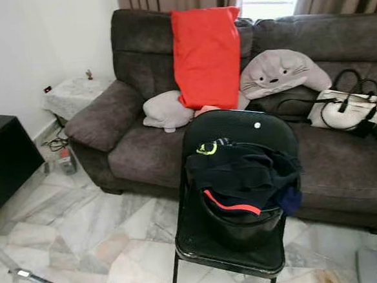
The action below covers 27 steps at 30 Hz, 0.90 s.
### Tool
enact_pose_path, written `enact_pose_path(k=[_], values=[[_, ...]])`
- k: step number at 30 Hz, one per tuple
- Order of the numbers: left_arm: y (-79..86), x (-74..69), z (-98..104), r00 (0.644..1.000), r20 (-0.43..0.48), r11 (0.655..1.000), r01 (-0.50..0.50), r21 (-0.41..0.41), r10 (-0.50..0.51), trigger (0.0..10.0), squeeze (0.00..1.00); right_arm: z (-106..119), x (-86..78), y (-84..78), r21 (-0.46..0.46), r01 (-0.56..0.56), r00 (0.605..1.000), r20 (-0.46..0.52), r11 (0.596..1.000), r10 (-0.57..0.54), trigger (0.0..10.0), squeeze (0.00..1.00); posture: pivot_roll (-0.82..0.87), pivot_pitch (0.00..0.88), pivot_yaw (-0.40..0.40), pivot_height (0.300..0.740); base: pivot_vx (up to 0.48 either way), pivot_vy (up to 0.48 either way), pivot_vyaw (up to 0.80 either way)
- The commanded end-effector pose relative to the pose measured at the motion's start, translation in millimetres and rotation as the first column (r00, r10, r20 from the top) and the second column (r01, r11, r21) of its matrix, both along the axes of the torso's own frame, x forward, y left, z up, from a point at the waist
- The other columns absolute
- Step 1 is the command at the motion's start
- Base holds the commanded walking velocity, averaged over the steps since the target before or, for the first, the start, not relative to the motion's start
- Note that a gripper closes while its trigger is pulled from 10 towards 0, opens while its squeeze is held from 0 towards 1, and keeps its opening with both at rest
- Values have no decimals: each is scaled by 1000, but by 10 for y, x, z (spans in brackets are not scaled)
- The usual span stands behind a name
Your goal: Hang hanger
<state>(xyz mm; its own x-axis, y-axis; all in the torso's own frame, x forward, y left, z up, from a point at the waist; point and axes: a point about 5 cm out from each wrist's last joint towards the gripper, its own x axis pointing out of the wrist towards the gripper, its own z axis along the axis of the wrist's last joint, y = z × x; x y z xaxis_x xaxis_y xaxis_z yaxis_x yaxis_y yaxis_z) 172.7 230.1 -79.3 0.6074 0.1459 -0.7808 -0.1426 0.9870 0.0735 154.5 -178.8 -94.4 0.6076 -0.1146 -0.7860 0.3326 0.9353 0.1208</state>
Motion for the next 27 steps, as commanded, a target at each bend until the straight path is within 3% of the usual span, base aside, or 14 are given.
enact_pose_path(k=[1, 8, 14, 15, 16, 17, 18, 19, 21, 22, 27], values=[[34, -27, -7, 1000, -13, 1000, -13, 5, 13, 10000, 0, 19, 28, 6, -7, -23, 999, 28, 1000, 23, 10000, 0, 33, 0, 19, 740, 0, 0, 0], [28, -66, -27, 1000, -31, 1000, -1, 11, 1, 10000, 0, 89, 102, 19, -17, -76, 987, 142, 997, 78, 10000, 0, 15, 0, 17, 740, 0, 0, 0], [77, -109, -33, 999, -47, 1000, 8, 23, -7, 10000, 0, 138, 127, -7, -197, -155, 969, 162, 968, 188, 10000, 0, -34, 0, 39, 740, 0, 0, 0], [78, -111, -34, 999, -50, 1000, 13, 25, -12, 10000, 0, 211, 206, -79, -245, -151, 954, 216, 958, 206, 10000, 0, -34, 0, 39, 740, 0, 0, 0], [87, -118, -35, 998, -53, 1000, 17, 26, -16, 10000, 0, 585, 426, -404, -317, -43, 862, 468, 948, 195, 10000, 0, -63, 0, 50, 740, 0, 0, 0], [87, -118, -35, 998, -53, 1000, 17, 26, -16, 10000, 0, 585, 426, -404, -317, -43, 862, 468, 948, 195, 10000, 0, -63, 0, 50, 740, 0, 0, 0], [93, -123, -35, 998, -54, 999, 21, 27, -20, 10000, 0, 798, 452, -551, -350, -4, 798, 563, 937, 214, 10000, 0, -69, 0, 52, 740, 0, 0, 0], [92, -121, -35, 998, -55, 999, 26, 29, -24, 10000, 0, 913, 448, -548, -367, -4, 765, 598, 930, 239, 10000, 0, -63, 0, 49, 740, 0, 0, 0], [94, -116, -32, 998, -51, 999, 24, 29, -23, 10000, 0, 981, 459, -521, -369, 1, 744, 621, 929, 246, 10000, 0, -58, 0, 46, 740, 0, 0, 0], [98, -107, -26, 999, -45, 999, 21, 30, -20, 10000, 0, 1088, 488, -474, -369, 11, 711, 657, 929, 252, 10000, 0, -57, 0, 45, 740, 0, 0, 0], [105, -111, -25, 999, -44, 999, 20, 32, -19, 10000, 0, 1265, 518, -434, -361, 28, 669, 699, 932, 251, 10000, 0, -46, 0, 38, 740, 0, 0, 0]])
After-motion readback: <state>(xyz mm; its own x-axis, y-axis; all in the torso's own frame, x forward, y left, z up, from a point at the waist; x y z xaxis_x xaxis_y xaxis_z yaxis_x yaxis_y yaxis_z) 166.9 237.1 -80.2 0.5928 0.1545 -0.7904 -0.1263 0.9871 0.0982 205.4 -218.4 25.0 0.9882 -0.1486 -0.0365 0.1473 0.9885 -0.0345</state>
